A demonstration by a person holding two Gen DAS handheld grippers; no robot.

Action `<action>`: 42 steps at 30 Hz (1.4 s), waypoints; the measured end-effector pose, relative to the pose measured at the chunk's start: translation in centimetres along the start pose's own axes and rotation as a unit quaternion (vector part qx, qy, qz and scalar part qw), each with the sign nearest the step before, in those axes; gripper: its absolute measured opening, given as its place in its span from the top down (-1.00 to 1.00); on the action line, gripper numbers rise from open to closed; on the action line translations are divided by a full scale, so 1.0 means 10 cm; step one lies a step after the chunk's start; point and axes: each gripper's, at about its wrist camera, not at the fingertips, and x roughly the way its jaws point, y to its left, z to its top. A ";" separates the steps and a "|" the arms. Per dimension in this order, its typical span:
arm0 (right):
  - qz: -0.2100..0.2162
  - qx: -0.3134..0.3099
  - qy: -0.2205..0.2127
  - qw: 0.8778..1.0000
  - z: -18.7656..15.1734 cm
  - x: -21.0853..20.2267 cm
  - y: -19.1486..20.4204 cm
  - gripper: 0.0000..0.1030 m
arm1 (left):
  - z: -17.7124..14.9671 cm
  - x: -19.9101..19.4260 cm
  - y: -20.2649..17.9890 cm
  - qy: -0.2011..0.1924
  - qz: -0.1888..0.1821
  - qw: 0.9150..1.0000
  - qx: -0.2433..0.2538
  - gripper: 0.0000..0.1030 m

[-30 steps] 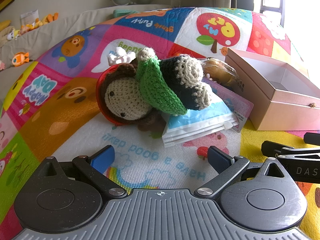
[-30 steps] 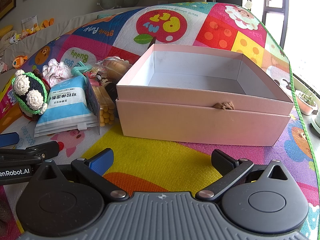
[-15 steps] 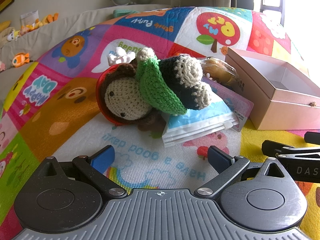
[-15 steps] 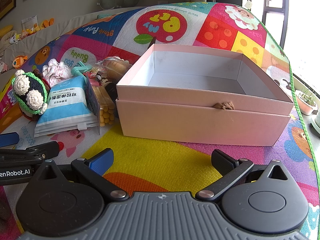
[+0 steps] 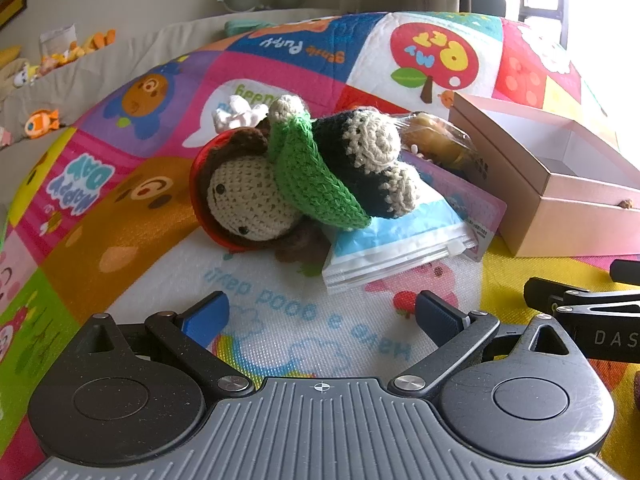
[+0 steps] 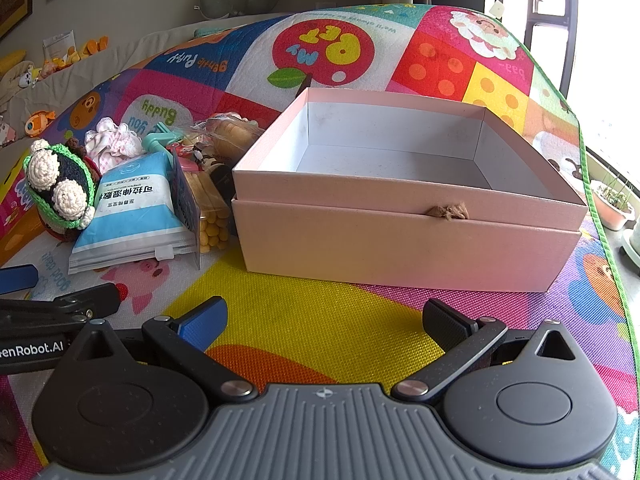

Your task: Organize objects

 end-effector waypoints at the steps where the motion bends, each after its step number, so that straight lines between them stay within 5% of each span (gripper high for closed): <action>1: 0.000 0.000 0.000 1.000 0.00 0.00 0.00 -1.00 | 0.00 0.00 -0.01 0.000 0.000 1.000 0.000 -0.98; 20: 0.004 0.001 0.001 1.000 0.01 0.00 -0.01 -1.00 | -0.02 0.00 -0.03 0.001 -0.001 1.000 -0.002 -0.99; 27: 0.050 -0.047 0.043 0.997 -0.02 -0.17 -0.11 -1.00 | -0.02 -0.03 0.02 0.002 -0.012 1.000 -0.008 -0.96; 31: 0.060 -0.051 0.038 0.996 -0.12 -0.31 -0.17 -1.00 | 0.00 -0.33 0.11 -0.021 -0.046 0.998 -0.030 -0.96; 34: 0.055 -0.049 0.035 0.997 -0.13 -0.31 -0.15 -1.00 | 0.19 -0.68 0.07 -0.079 -0.127 0.988 -0.025 -0.96; 37: 0.055 -0.049 0.035 0.997 -0.13 -0.30 -0.15 -1.00 | 0.47 -0.67 0.02 -0.079 -0.218 0.972 -0.047 -0.96; 40: 0.055 -0.048 0.034 0.997 -0.13 -0.31 -0.16 -1.00 | 0.72 -0.42 -0.04 -0.076 -0.235 0.967 -0.066 -0.96; 42: 0.055 -0.048 0.034 0.997 -0.13 -0.31 -0.15 -1.00 | 0.82 -0.20 -0.05 -0.056 -0.208 0.974 -0.064 -0.96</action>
